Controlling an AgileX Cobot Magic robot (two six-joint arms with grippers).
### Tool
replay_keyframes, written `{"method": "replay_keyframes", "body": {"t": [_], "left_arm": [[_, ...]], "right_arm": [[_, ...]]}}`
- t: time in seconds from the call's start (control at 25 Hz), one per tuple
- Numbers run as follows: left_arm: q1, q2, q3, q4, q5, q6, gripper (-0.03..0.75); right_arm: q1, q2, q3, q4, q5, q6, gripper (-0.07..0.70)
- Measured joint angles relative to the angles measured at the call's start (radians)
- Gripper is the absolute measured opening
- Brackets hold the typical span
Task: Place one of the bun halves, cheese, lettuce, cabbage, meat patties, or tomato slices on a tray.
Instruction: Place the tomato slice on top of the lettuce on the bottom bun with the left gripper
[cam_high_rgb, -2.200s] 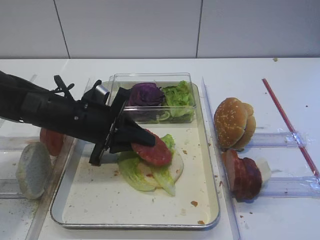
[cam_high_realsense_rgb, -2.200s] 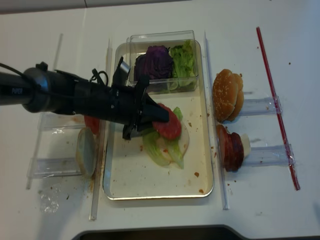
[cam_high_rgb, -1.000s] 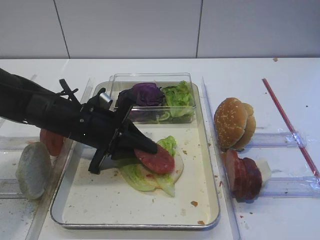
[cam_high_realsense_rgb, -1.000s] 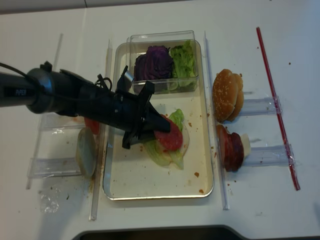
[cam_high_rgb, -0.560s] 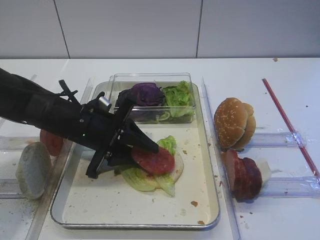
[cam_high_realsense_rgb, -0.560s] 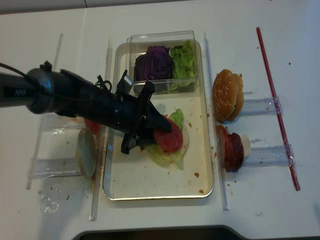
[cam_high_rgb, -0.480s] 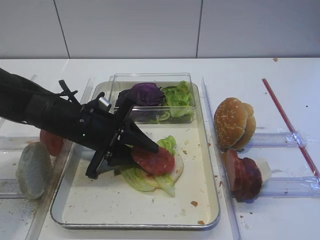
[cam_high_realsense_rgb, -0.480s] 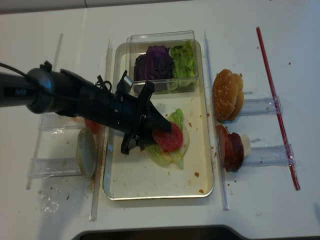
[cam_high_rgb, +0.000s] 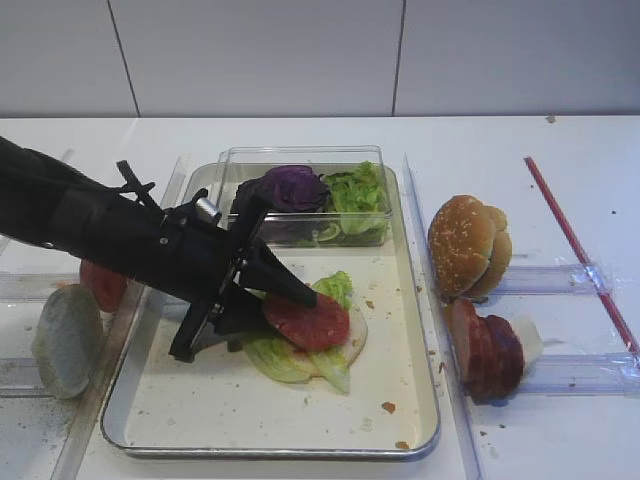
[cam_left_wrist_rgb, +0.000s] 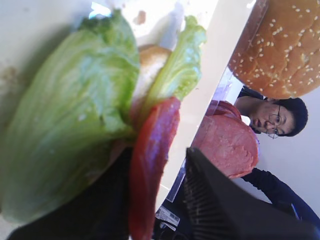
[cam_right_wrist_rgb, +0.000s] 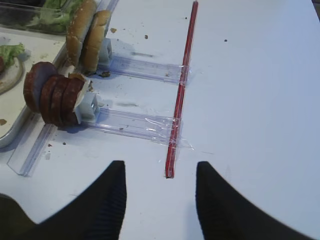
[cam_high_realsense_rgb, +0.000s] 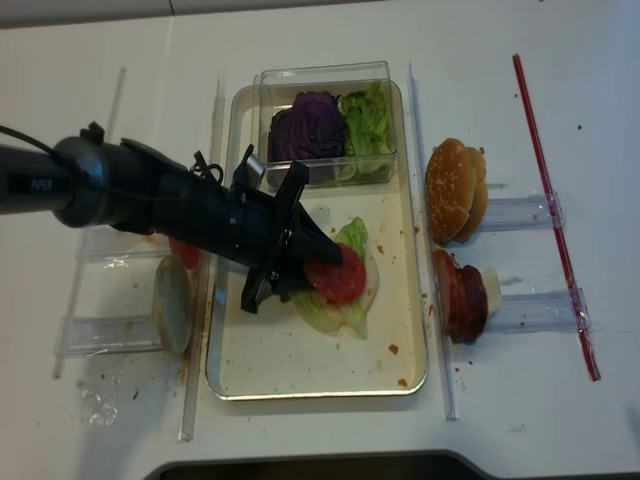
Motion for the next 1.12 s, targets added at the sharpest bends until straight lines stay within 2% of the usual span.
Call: {"method": "replay_keyframes", "body": {"t": [0.4, 0.56, 1.12], "left_arm": [[0.0, 0.0, -0.002, 0.008, 0.002, -0.025, 0.236], [0.0, 0.0, -0.038, 0.034, 0.016, -0.038, 0.238], [0.0, 0.0, -0.226, 0.299, 0.049, -0.274, 0.238]], "right_arm": [[0.0, 0.0, 0.0, 0.0, 0.0, -0.002, 0.373], [0.0, 0.0, 0.0, 0.0, 0.0, -0.002, 0.374], [0.0, 0.0, 0.0, 0.0, 0.0, -0.002, 0.373]]}}
